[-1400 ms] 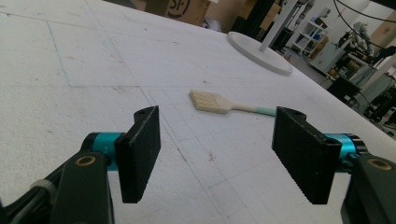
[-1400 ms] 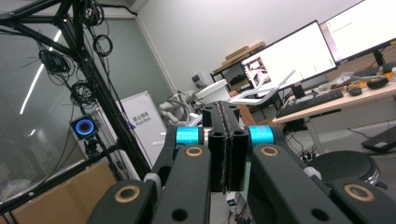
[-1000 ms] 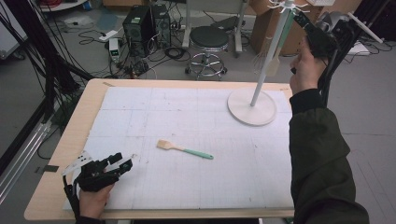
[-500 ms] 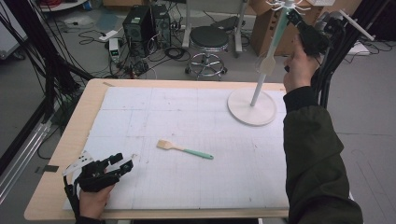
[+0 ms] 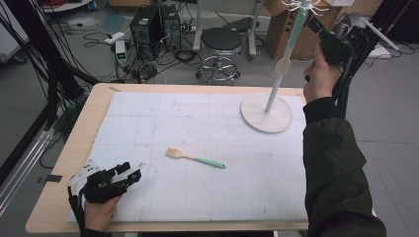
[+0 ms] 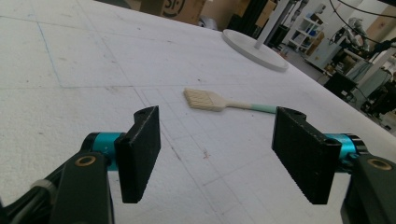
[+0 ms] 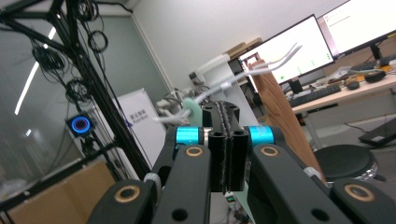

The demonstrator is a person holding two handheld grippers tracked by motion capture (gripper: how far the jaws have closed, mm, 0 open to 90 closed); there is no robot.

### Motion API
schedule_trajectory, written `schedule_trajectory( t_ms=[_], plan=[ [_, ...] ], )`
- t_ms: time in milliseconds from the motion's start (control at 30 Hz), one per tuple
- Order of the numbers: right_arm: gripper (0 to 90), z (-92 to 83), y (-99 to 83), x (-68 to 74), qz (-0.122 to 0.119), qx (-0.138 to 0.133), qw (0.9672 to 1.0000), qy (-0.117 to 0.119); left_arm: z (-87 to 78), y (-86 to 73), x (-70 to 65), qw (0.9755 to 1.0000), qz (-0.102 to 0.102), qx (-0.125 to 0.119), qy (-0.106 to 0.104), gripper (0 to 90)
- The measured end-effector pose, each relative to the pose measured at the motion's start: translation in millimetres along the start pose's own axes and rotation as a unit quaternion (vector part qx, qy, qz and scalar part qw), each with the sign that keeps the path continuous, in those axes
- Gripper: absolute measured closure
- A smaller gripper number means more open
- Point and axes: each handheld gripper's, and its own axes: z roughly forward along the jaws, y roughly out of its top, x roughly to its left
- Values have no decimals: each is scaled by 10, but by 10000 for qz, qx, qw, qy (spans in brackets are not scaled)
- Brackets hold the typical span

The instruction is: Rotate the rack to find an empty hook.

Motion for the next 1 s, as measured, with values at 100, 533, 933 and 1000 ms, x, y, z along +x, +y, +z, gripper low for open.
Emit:
schedule_trajectory(
  t_ms=[100, 533, 933, 1000],
  plan=[
    [900, 1, -38, -30, 34, 24, 10000, -34, 4, -1, -3, 10000, 0, -16, 4, 333],
    [900, -15, 89, -97, 52, -179, 9996, -219, 2, -1, 0, 10000, -7, -16, -5, 333],
    [900, 41, 65, 49, 10, -122, 9999, -83, -2, -1, -1, 10000, -14, -12, -25, 333],
    [900, 53, 53, 67, -5, -115, 9999, -58, -5, -1, 0, 10000, 1, -10, -46, 333]
  ],
)
